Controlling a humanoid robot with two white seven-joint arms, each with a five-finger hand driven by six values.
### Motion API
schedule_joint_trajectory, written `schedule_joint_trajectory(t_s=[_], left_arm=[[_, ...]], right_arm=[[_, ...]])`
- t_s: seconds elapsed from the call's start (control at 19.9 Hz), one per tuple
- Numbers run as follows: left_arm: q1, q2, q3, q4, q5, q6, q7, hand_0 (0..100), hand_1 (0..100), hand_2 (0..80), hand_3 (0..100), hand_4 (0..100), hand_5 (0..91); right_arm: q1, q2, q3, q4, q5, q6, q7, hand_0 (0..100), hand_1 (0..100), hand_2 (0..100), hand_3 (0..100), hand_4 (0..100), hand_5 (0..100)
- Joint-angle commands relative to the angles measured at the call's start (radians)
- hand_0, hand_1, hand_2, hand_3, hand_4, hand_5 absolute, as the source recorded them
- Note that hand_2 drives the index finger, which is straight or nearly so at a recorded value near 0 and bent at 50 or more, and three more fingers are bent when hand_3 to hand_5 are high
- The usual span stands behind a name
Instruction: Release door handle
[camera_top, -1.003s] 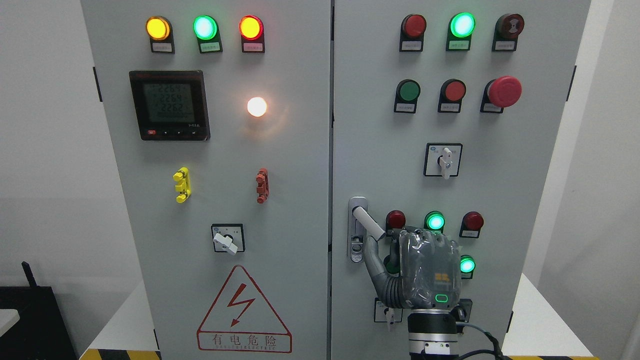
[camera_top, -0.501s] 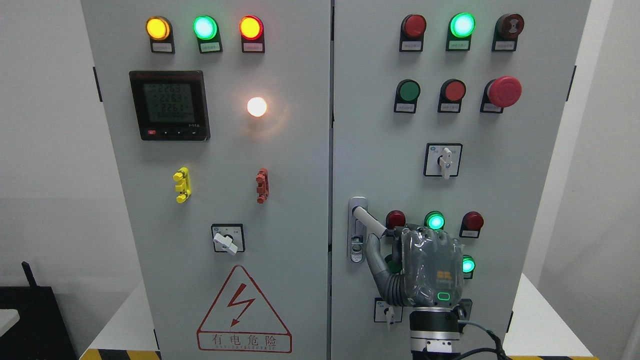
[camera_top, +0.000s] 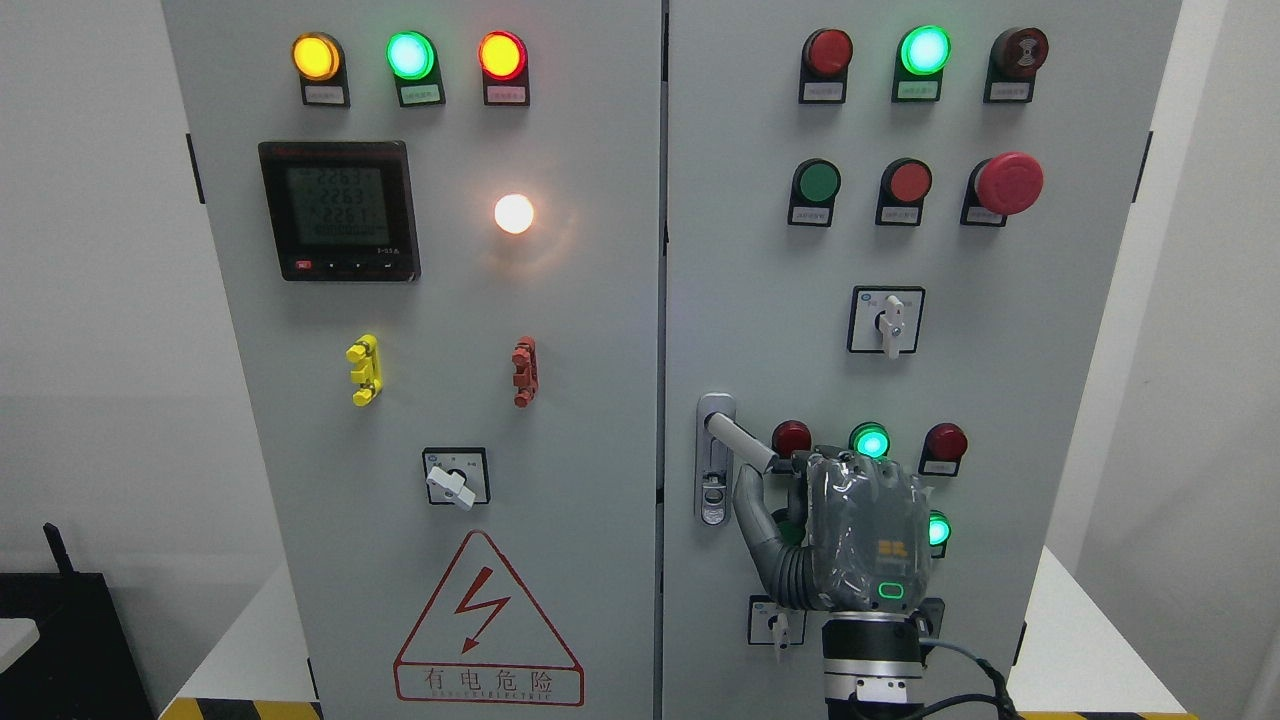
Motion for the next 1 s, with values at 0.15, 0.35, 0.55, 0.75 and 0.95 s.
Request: schedule_joint_trajectory(t_s=[0.15,0.35,0.55,0.75,0.95], left_arm=[[0.0,0.0,-0.012,-0.015,-0.001,0.0,-0.001,12,39,0.0,0,0,0.0],[0.0,0.0,-0.012,-0.015,0.0,0.0,-0.001,12,39,0.0,0,0,0.0],[0.0,0.0,-0.012,-0.015,-0.001,0.0,-0.001,12,39,0.0,0,0,0.0],[0.0,0.0,-0.012,-0.015,0.0,0.0,-0.001,12,39,0.0,0,0,0.0],[0.0,0.0,-0.012,-0.015,0.0,0.0,-0.001,12,39,0.0,0,0,0.0]], right_arm=[[-0.007,0.0,-0.014,-0.001,0.004,-0.001,0.004,57,37,100,100,100,98],[-0.008,0.0,-0.014,-0.001,0.004,-0.001,0.004,57,37,100,100,100,98],[-0.016,0.0,-0.014,-0.001,0.004,-0.001,0.004,57,37,100,100,100,98],[-0.027,0.002,-0.019,-0.001,0.004,-0.001,0.004,57,37,100,100,100,98],[-0.027,0.002,-0.019,-0.001,0.004,-0.002,0.004,57,37,100,100,100,98]])
